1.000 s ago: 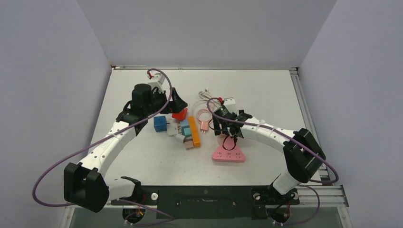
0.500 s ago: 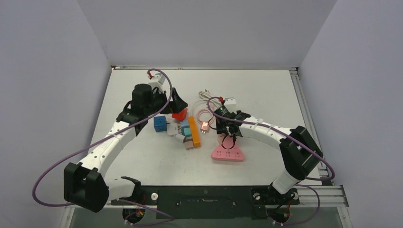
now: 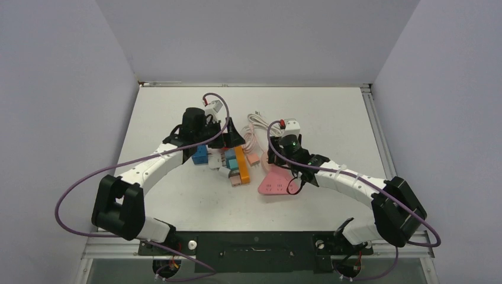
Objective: Pull the plug off the socket
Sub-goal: Remove the plug from the socket.
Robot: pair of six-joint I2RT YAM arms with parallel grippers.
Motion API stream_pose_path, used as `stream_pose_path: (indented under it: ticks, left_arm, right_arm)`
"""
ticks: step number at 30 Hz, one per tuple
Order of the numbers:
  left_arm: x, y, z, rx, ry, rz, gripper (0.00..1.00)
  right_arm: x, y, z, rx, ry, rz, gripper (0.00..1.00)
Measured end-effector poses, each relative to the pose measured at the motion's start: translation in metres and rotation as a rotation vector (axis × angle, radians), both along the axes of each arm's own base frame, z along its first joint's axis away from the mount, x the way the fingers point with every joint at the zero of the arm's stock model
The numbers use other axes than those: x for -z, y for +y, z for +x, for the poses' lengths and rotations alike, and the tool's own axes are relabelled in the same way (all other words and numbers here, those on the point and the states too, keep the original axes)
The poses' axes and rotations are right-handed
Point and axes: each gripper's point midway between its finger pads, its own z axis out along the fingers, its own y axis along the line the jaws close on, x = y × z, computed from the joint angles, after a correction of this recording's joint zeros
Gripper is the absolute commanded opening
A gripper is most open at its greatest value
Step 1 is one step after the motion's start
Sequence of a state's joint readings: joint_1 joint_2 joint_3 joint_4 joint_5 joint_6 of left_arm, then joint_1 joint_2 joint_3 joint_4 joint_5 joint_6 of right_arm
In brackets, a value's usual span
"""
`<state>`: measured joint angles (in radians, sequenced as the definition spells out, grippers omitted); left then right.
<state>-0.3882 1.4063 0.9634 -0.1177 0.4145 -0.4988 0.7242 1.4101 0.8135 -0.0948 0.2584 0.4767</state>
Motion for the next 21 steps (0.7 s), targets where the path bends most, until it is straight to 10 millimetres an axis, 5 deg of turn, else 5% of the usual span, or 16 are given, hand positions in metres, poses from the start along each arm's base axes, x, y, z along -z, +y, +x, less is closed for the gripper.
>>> stream_pose_path:
  ticks: [5,11,21]
  left_arm:
    - [0.034,-0.022,-0.01,0.081,0.114,-0.03,0.96]
    - [0.05,-0.053,-0.026,0.193,0.161,-0.079,0.99]
    - [0.082,-0.075,-0.038,0.268,0.249,-0.094,0.71]
  right_arm:
    - [-0.015,0.003,0.001,-0.057,-0.117,0.082,0.05]
    - [-0.013,0.004,-0.009,-0.114,-0.188,0.146,0.05]
    - [-0.015,0.013,-0.018,-0.176,-0.248,0.239,0.05]
